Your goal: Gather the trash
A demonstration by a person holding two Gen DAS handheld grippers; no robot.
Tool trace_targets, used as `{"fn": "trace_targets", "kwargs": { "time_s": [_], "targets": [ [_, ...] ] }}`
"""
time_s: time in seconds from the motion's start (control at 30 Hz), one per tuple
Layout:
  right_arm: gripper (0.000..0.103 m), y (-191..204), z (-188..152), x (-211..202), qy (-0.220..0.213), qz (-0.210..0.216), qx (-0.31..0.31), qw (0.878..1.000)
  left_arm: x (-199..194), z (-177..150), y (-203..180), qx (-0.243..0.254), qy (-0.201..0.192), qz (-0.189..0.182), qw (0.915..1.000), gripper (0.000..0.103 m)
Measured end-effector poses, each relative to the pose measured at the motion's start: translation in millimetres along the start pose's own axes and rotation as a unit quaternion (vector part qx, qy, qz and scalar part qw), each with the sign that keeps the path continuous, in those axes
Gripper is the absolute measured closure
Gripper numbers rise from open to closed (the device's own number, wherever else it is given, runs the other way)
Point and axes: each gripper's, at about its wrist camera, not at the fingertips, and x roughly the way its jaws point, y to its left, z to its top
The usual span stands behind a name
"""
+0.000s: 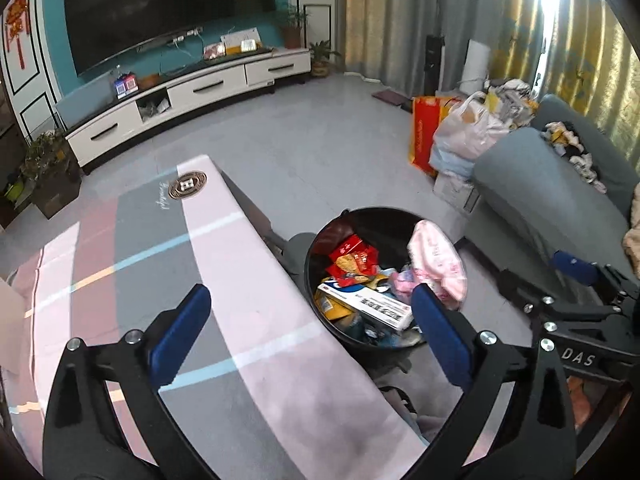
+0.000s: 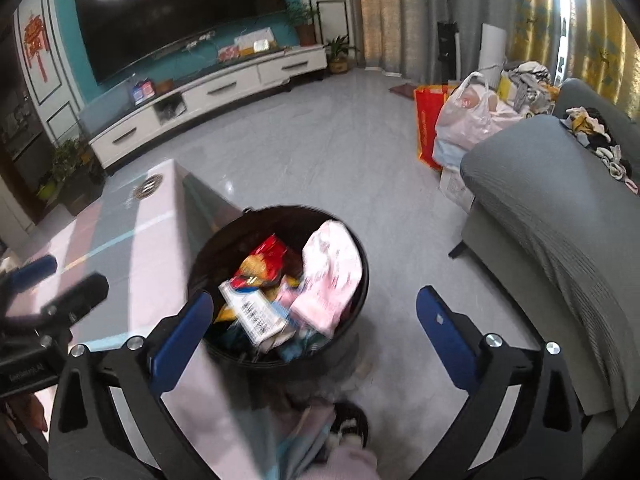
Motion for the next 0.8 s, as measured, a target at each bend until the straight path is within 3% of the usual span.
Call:
{"fn": "trace_targets", "kwargs": {
  "time_s": [0.07,0.2,0.33,0.43,0.8],
  "targets": [
    [0.003,3.5,0.3,-25.7,-0.01,0.002,0.001,1.0,-21.1,0.1,-1.3,0.005,-0.009,0.01,0.9999,0.003],
    [0.003,10.6,2.3,-64.1,-0.015,-0.003,0.001,1.0,-56.4,-0.5,-5.4,0.009,-0.007,0.081,0.9967,0.003],
    [0.003,18.7,1.9,-104.5,-0.043,-0.004,-0.012,0.999,-85.8,-3.0,1.9,-0.017,-0.005,0.05,0.9986,0.003],
    [0.003,25.2,-3.2,-121.3,-0.053,-0.001,-0.027,0.998,-97.1,-10.0,2.2,-0.02,-0.006,0.049,0.9986,0.003],
    [0.003,39.9,-19.6,-105.8,-0.021,-0.006,-0.053,0.998,-95.1,-35.3,-2.8,-0.021,0.014,0.061,0.9978,0.003]
  ]
}}
